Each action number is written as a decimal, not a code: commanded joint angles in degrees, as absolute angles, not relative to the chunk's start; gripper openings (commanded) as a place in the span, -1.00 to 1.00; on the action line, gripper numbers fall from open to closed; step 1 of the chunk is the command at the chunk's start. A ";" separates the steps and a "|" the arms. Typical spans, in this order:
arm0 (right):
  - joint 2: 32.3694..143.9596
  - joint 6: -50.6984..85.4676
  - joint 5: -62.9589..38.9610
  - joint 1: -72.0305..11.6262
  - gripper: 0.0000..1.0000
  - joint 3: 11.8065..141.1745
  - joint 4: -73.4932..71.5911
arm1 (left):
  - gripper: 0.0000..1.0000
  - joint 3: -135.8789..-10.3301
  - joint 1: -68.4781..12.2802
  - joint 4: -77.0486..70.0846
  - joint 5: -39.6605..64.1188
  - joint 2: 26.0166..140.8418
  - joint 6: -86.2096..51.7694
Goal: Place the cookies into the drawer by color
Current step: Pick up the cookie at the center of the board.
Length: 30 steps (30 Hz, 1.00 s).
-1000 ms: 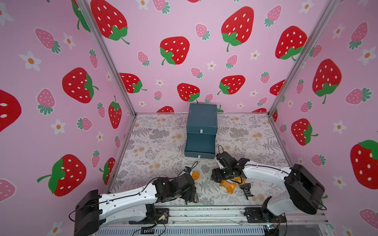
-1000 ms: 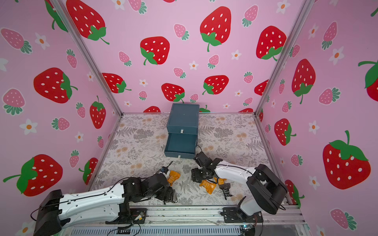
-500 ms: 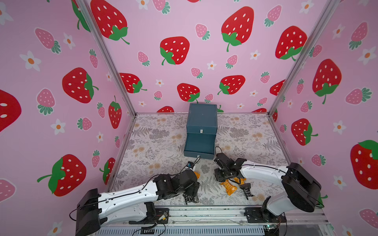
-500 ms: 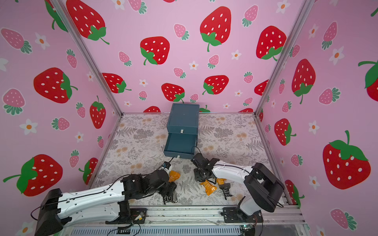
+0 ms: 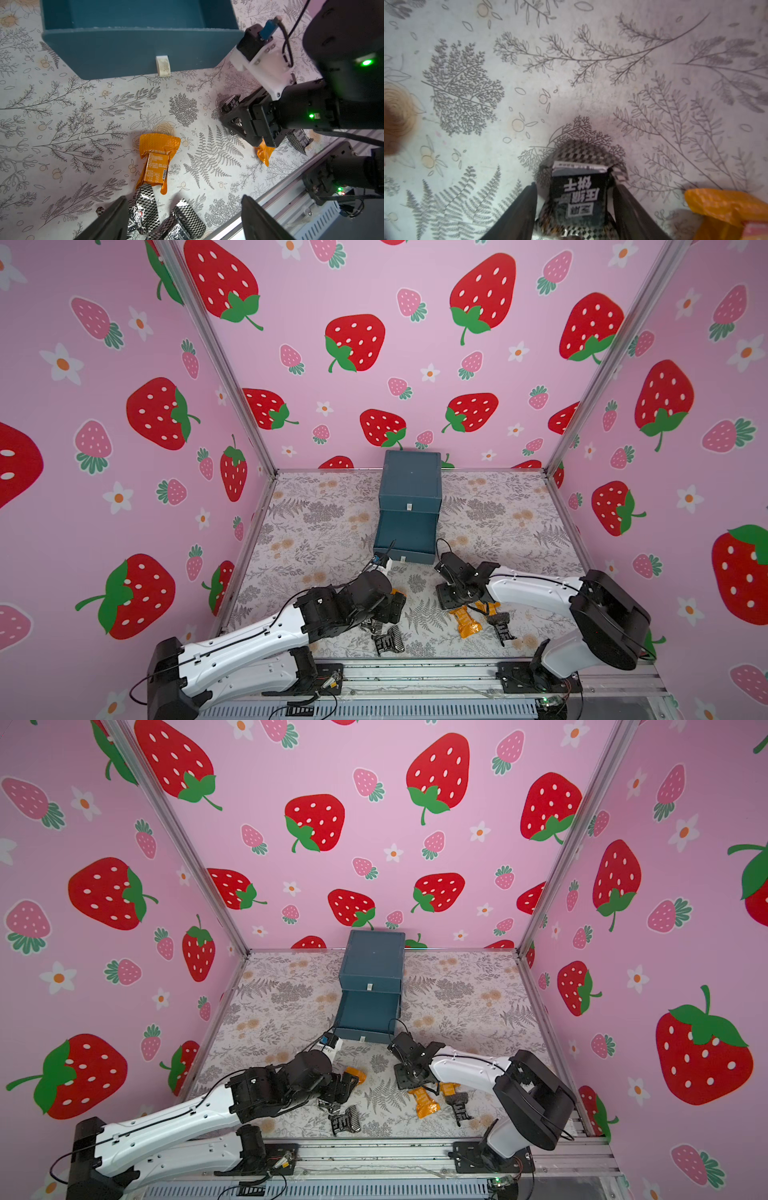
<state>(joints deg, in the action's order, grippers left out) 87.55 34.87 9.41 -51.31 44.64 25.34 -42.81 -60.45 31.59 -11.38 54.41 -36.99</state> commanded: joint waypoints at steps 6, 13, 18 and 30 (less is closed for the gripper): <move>89.21 33.90 9.13 -49.68 0.07 44.79 27.08 | 0.76 -45.96 -59.38 30.90 -10.98 53.61 -35.21; 89.86 32.53 7.79 -48.31 -0.29 44.92 26.34 | 0.77 -46.29 -54.69 27.05 -5.14 52.76 -35.37; 85.89 31.70 7.51 -46.99 -0.48 45.12 27.54 | 0.77 -46.64 -49.14 22.77 0.51 51.40 -37.01; 77.81 29.61 10.17 -44.96 -0.57 62.43 43.00 | 0.78 -50.50 -40.59 18.66 4.00 51.81 -40.92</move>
